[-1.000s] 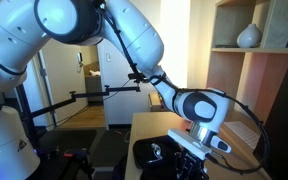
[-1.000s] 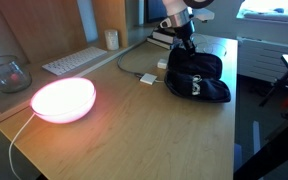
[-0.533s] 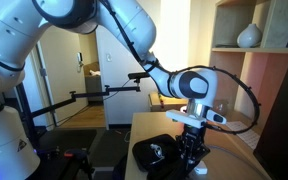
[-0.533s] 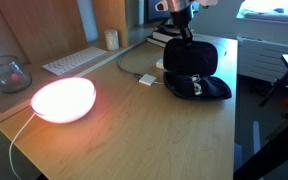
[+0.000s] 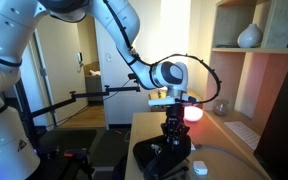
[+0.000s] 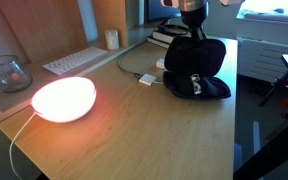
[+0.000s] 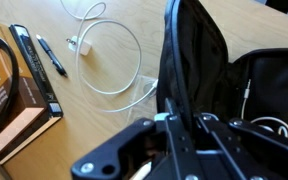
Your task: Close the black case
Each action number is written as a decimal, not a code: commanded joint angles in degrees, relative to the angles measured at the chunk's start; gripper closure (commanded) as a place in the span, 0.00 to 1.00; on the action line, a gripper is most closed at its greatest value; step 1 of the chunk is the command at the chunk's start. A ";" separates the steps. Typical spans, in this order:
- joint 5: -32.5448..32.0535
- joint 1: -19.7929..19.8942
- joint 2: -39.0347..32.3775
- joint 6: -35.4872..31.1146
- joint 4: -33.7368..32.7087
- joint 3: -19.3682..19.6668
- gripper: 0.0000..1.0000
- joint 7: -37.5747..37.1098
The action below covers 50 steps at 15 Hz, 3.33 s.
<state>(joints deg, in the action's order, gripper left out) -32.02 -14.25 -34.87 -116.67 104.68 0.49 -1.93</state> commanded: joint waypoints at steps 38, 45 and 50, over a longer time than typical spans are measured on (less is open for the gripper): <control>-6.18 -18.29 -17.25 18.80 -12.50 -8.43 0.62 -11.88; -8.12 -16.57 -13.96 10.22 -8.49 -11.02 0.08 -4.26; -8.02 -14.50 -8.83 1.19 -4.01 -12.75 0.00 0.65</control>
<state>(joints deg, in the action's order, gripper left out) -39.45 -31.39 -49.29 -109.86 94.91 -10.58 -3.86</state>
